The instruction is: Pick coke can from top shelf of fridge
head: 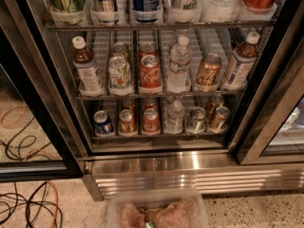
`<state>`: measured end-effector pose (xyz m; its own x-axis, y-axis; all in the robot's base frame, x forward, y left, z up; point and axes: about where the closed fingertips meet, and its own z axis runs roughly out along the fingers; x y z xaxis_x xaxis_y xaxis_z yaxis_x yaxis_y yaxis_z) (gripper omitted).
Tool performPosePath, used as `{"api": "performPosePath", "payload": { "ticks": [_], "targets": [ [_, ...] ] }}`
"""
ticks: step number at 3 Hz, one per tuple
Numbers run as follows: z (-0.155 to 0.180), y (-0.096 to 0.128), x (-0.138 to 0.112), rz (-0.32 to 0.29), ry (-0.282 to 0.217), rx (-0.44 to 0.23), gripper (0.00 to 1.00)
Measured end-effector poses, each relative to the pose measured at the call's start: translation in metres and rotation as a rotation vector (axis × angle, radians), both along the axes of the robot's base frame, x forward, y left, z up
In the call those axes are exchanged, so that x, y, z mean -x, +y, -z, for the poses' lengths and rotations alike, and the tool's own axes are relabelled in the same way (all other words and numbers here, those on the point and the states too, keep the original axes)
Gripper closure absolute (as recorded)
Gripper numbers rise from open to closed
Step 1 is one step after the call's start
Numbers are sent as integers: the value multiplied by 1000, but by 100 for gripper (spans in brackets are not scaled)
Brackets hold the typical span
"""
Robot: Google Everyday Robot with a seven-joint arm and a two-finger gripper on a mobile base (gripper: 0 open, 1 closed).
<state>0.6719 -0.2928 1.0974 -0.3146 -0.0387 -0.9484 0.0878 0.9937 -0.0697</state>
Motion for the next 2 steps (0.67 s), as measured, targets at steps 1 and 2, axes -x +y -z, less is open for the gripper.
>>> {"api": "performPosePath", "payload": {
  "ticks": [1, 2],
  "targets": [
    [-9, -1, 5, 2, -8, -1, 100],
    [-10, 0, 12, -12, 33, 0, 100]
  ]
}}
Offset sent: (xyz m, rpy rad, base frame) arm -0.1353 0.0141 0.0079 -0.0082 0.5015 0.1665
